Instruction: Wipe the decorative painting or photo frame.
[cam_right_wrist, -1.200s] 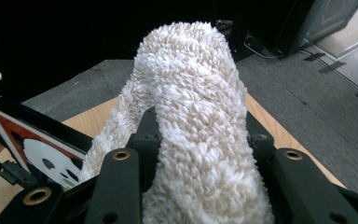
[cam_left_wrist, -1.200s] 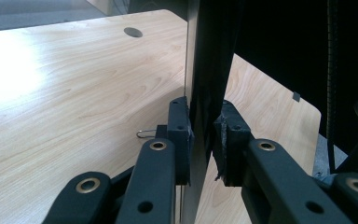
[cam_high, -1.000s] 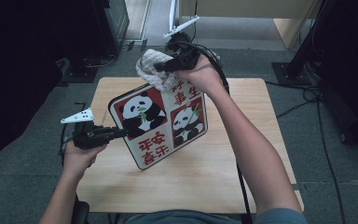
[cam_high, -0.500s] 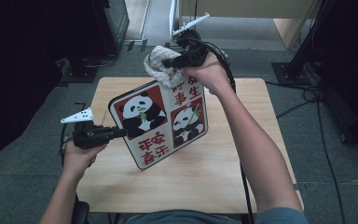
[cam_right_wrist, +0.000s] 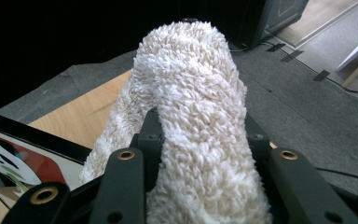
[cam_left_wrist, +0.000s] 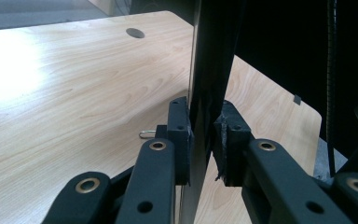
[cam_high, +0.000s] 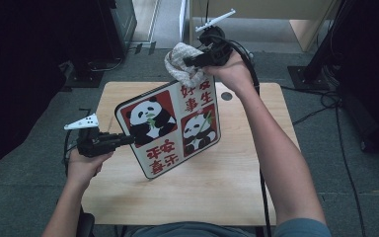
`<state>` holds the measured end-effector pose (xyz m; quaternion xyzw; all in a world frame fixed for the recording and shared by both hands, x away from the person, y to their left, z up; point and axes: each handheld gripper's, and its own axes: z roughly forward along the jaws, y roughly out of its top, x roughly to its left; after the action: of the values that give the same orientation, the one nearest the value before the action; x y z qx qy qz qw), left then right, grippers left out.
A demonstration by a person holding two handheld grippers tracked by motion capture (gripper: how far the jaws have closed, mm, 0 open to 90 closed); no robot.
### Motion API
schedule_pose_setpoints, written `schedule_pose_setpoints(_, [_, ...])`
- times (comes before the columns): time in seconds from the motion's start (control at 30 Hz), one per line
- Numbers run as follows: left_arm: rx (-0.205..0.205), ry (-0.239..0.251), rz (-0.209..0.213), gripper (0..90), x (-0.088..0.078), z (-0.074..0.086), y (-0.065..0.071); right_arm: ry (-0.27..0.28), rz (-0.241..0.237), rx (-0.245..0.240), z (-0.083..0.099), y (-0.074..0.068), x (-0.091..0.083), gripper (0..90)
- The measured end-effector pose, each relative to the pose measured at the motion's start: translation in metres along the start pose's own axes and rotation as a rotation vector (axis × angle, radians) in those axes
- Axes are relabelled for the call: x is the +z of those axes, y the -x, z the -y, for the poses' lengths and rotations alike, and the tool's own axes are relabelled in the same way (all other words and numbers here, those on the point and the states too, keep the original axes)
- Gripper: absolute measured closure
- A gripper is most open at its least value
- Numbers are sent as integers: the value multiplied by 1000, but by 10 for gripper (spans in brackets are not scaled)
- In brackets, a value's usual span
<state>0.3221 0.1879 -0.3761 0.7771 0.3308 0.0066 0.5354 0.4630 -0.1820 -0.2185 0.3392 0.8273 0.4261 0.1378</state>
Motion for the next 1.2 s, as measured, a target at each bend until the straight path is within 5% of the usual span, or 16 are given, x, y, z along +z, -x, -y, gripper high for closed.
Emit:
schedule_pose_setpoints(0.4, [-3,1,3,786,0,0,0,-6,54,25,9,23,-18,626])
schedule_pose_setpoints(1.2, [0,-4,9,786,-1,0,-2,11,102,83,32,39,-33,639])
